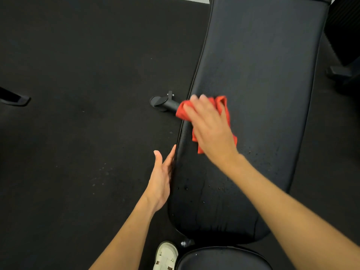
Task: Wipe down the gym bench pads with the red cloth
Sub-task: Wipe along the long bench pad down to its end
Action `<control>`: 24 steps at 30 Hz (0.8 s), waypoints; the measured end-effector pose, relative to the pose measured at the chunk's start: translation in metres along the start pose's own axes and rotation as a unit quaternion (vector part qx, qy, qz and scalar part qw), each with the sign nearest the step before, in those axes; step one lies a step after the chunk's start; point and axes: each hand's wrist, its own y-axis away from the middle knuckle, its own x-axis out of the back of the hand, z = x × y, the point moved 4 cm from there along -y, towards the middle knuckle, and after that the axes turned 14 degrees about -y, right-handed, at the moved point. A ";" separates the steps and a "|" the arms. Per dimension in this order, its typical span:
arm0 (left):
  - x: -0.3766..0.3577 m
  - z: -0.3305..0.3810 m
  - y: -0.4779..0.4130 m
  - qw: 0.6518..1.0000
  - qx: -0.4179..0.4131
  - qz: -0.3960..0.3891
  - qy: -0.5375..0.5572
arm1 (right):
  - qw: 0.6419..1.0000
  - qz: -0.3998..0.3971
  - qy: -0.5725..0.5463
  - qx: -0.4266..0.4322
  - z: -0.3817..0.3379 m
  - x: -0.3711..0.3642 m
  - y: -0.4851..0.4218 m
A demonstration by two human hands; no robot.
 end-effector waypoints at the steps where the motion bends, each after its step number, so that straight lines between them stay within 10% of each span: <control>1: 0.002 -0.002 -0.001 1.000 -0.001 0.000 0.000 | 1.000 -0.020 -0.006 0.010 -0.005 -0.007 0.016; 13: -0.001 0.015 0.011 0.994 -0.041 0.012 -0.104 | 0.918 -0.332 0.022 0.213 -0.027 -0.030 0.125; 24: -0.042 0.076 0.012 0.981 -0.148 0.026 -0.124 | 0.994 0.032 0.009 -0.100 0.098 0.079 -0.049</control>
